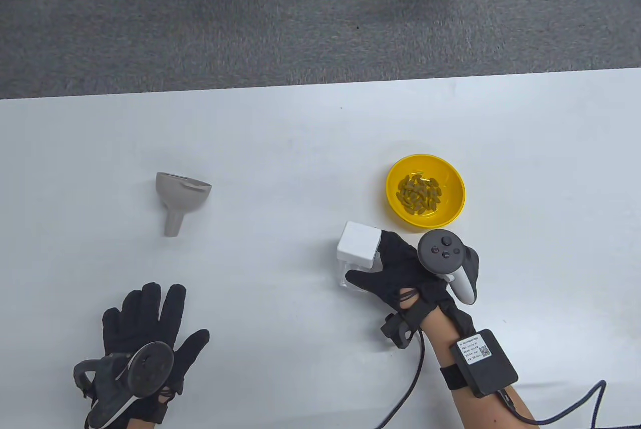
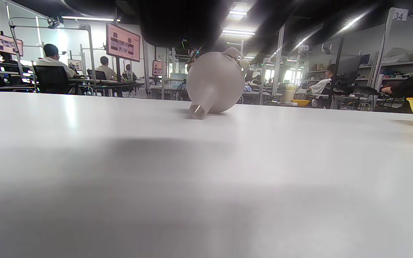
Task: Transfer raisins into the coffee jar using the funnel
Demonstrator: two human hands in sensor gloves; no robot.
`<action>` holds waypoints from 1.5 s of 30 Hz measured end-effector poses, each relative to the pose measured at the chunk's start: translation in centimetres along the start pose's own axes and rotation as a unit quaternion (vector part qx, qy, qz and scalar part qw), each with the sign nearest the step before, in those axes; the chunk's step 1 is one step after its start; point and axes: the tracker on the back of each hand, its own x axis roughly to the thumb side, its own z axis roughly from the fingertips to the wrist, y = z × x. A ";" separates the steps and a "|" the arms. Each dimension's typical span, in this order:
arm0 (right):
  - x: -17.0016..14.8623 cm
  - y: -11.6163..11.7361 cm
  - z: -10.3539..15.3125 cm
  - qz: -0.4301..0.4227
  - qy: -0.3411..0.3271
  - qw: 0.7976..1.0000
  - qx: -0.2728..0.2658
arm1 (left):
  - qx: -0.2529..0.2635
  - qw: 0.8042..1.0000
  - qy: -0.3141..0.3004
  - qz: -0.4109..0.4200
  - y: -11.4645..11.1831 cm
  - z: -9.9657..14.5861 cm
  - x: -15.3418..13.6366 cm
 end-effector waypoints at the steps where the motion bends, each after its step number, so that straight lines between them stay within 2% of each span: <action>1: 0.0 0.0 0.3 -0.036 -0.004 0.999 0.019 | 0.001 1.000 -0.001 0.002 0.0 0.0 0.0; 4: 0.1 0.1 1.3 -0.138 -0.001 0.990 0.041 | 0.000 1.000 -0.003 0.001 0.0 0.0 0.1; 10: 0.1 0.3 3.5 -0.232 0.004 0.969 0.083 | -0.002 1.000 -0.005 0.001 -0.1 0.0 0.2; 16: -0.8 0.7 5.3 -0.245 0.010 0.964 0.105 | -0.008 1.000 -0.005 0.001 -0.2 -0.1 0.2; 25: -1.8 1.1 5.6 -0.242 0.013 0.960 0.139 | -0.032 0.999 0.006 -0.010 -1.2 -0.4 0.1; 34: -1.8 0.9 6.0 -0.235 0.004 0.959 0.157 | -0.041 0.999 0.001 -0.016 -2.0 -0.4 1.2; 38: -1.4 0.7 6.3 -0.235 -0.006 0.959 0.156 | -0.044 0.999 -0.006 0.020 -0.7 -0.7 2.5; 41: -1.0 0.8 6.5 -0.233 -0.014 0.959 0.159 | -0.033 0.996 -0.021 0.075 1.3 -1.4 4.0; 45: -0.7 0.9 6.9 -0.232 -0.021 0.959 0.163 | -0.029 0.977 -0.053 0.203 4.0 -2.9 7.3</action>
